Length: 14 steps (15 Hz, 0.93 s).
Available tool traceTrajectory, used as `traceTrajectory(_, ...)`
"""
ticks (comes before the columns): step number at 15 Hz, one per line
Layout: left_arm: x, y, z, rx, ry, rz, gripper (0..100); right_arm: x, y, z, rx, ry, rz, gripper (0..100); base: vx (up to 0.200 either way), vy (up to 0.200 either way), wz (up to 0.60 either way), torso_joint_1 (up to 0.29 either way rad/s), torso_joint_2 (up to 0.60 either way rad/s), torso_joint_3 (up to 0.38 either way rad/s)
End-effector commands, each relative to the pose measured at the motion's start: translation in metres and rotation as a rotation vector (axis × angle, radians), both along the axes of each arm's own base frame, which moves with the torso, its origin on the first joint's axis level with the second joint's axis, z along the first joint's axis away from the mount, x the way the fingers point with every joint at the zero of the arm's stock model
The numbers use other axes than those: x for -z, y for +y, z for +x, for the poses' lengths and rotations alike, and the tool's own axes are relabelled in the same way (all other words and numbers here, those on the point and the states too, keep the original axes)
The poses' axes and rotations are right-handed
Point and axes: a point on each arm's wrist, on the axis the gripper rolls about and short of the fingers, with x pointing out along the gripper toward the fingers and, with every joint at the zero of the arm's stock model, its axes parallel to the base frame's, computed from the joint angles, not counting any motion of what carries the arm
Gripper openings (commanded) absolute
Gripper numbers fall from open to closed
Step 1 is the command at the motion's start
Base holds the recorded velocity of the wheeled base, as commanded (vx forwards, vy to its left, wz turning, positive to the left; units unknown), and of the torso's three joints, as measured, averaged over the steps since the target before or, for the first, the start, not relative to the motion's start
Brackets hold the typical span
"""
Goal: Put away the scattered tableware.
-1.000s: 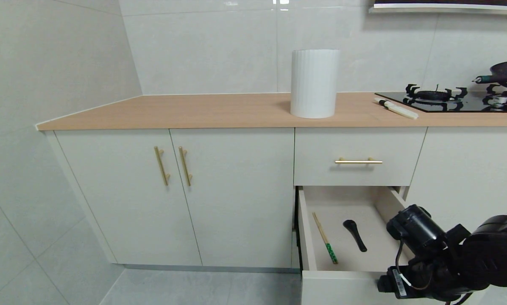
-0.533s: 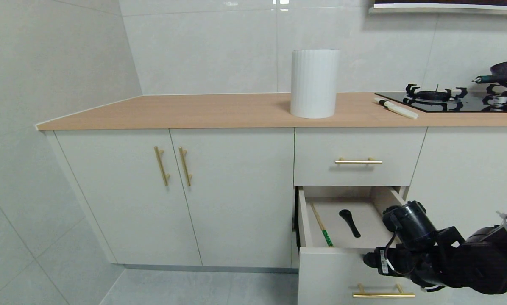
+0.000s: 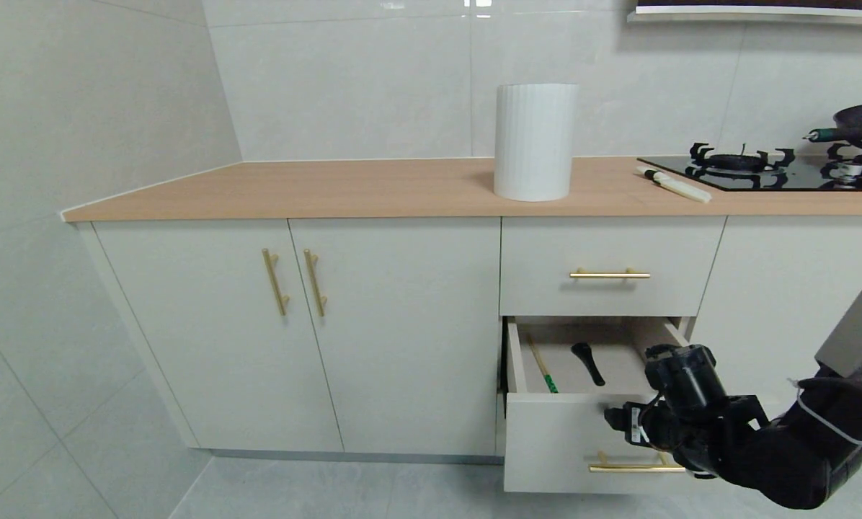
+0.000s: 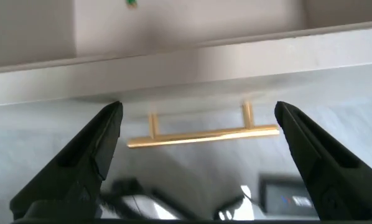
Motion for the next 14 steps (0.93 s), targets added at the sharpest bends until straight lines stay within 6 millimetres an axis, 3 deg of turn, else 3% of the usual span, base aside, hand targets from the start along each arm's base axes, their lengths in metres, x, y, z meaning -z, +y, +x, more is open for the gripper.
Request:
traceTrajectory(1, 0.0, 0.0, 0.0, 0.0, 0.0, 0.0, 100, 0.018, -0.002, 0.009, -0.01, 0.008, -0.033, 100, 0.0, 0.0, 0.0, 0.0, 0.0, 0.0)
traceTrajectory(5, 0.0, 0.0, 0.0, 0.0, 0.0, 0.0, 100, 0.03, -0.013, 0.032, -0.018, -0.127, -0.045, 100, 0.0, 0.0, 0.0, 0.0, 0.0, 0.0)
traceTrajectory(6, 0.0, 0.0, 0.0, 0.0, 0.0, 0.0, 100, 0.043, -0.02, 0.051, -0.024, -0.19, -0.079, 100, 0.0, 0.0, 0.0, 0.0, 0.0, 0.0)
traceTrajectory(9, 0.0, 0.0, 0.0, 0.0, 0.0, 0.0, 100, 0.055, -0.026, 0.085, 0.006, -0.249, -0.089, 100, 0.0, 0.0, 0.0, 0.0, 0.0, 0.0)
traceTrajectory(14, 0.0, 0.0, 0.0, 0.0, 0.0, 0.0, 100, 0.075, -0.027, 0.109, 0.035, -0.272, -0.075, 100, 0.0, 0.0, 0.0, 0.0, 0.0, 0.0)
